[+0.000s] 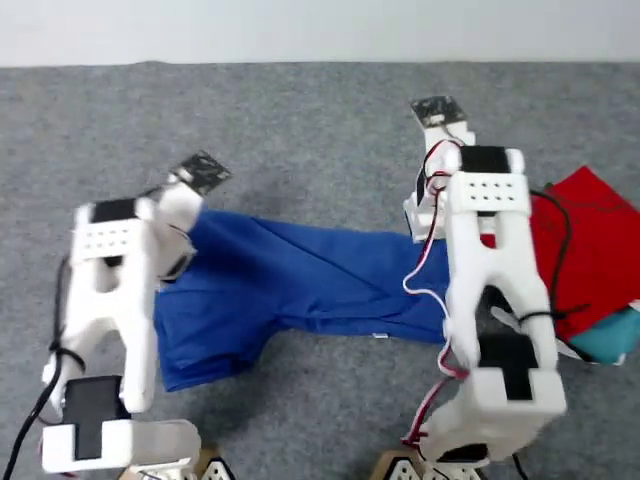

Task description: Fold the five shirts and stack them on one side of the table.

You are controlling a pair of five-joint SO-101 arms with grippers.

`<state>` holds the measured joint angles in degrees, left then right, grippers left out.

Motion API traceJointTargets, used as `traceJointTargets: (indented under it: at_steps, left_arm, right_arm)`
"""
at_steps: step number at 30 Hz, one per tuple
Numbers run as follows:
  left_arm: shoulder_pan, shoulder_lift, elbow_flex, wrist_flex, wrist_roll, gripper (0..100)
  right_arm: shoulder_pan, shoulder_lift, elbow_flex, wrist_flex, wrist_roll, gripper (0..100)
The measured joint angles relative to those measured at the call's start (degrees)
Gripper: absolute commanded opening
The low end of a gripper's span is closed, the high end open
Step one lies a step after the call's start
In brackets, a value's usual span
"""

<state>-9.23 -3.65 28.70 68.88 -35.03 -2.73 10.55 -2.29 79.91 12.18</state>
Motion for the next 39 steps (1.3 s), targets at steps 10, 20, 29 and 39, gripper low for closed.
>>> traceJointTargets:
  at_steps: [10, 20, 29, 39]
  left_arm:
    - [0.9, 13.0, 1.2, -5.0, 0.6, 1]
    - [0.5, 18.7, -5.6, -0.2, 0.2, 1]
    - [0.5, 18.6, -6.2, 1.1, -2.2, 1]
    - [-0.4, 4.5, -5.6, 4.0, -2.3, 1]
  right_arm:
    - [-0.1, 13.5, 0.0, -6.1, -0.2, 1.0]
    - [2.1, 26.6, -16.8, -10.5, 4.0, 1.0]
    - [5.3, 33.7, -35.2, -0.6, 4.0, 1.0]
    - [-0.7, 33.7, -47.4, 20.3, 4.0, 10.9]
